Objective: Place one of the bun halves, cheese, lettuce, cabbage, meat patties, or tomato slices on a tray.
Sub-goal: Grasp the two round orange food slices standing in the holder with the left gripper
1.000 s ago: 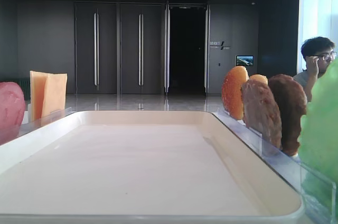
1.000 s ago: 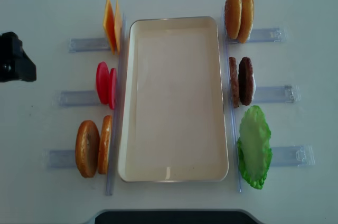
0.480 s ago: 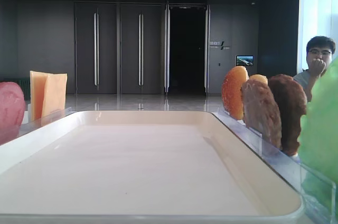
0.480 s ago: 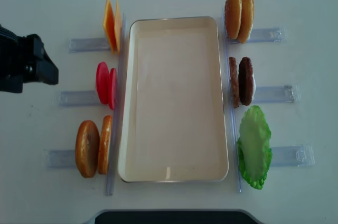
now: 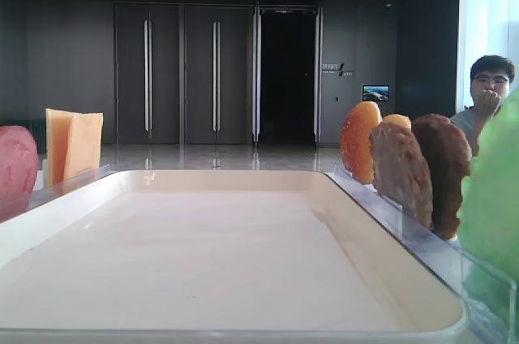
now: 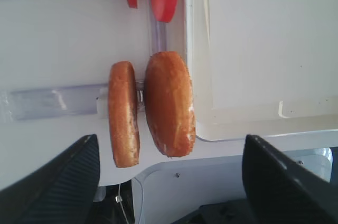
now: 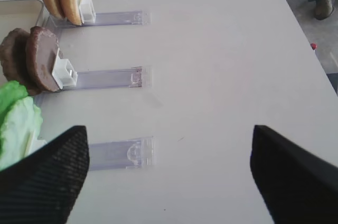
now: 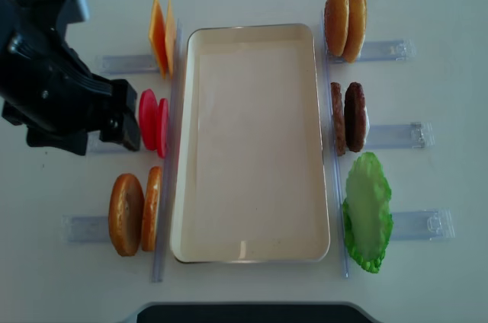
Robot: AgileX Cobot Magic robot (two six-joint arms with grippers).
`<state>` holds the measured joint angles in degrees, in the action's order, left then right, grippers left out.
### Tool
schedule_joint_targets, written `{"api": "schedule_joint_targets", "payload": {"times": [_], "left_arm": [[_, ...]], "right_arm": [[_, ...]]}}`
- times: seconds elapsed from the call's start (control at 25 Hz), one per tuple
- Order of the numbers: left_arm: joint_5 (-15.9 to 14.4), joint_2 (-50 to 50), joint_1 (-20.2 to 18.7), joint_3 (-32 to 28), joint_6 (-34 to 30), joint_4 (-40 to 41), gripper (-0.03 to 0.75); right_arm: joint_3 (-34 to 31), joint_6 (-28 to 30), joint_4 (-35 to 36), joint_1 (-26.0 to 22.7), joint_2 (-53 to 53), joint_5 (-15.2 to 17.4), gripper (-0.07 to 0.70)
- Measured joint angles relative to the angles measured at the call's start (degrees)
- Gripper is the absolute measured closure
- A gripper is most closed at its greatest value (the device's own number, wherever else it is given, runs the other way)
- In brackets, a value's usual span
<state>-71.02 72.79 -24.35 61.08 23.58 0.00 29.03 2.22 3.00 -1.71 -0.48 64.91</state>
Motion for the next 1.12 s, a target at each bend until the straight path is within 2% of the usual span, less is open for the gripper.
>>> {"api": "schedule_joint_targets", "payload": {"times": [0.28,0.44,1.12], "left_arm": [[0.2,5.0,-6.3,0.0,6.1,0.0,0.073],[0.4,5.8,-8.6,0.0,8.4,0.0,0.073],[0.6,5.8,-9.5,-0.7,10.8,-0.5,0.073]], "right_arm": [[0.0,0.0,0.0,0.0,0.0,0.0,0.042],[0.0,0.0,0.0,0.0,0.0,0.0,0.042],[0.0,0.0,0.0,0.0,0.0,0.0,0.042]]}}
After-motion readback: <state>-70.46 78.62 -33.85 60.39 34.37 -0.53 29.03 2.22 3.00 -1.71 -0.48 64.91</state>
